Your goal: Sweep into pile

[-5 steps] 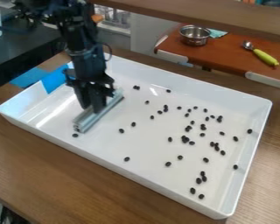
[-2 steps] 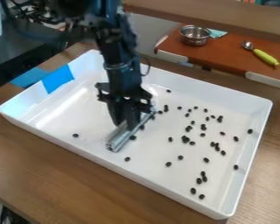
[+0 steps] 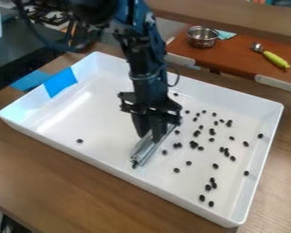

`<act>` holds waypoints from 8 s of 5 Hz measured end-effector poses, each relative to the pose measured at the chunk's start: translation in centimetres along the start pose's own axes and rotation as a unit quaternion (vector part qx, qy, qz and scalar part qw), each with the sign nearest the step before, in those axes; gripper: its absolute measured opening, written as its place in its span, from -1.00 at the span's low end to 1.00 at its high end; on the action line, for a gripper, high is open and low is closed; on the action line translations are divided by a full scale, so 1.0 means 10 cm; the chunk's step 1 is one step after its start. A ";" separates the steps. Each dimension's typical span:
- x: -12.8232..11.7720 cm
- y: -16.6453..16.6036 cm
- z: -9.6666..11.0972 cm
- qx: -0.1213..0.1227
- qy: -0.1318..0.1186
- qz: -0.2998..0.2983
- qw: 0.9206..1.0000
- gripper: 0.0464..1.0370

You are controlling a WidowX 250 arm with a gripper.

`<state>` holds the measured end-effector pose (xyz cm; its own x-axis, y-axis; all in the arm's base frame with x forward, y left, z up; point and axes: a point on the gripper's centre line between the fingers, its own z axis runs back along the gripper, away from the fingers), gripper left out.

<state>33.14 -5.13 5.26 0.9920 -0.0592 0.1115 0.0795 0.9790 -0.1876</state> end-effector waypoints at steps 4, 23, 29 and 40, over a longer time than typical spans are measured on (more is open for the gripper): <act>-0.08 -0.81 -0.12 -0.054 0.036 -0.028 0.998 -0.45; 0.61 0.15 0.01 0.001 0.049 0.036 0.998 -0.45; 0.53 -0.79 -0.17 -0.036 0.066 -0.019 0.997 -0.45; -0.34 1.45 0.41 0.088 0.037 -0.070 0.993 -0.45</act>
<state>30.47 10.03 6.17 0.9774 -0.2054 0.0510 0.2057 0.9786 -0.0011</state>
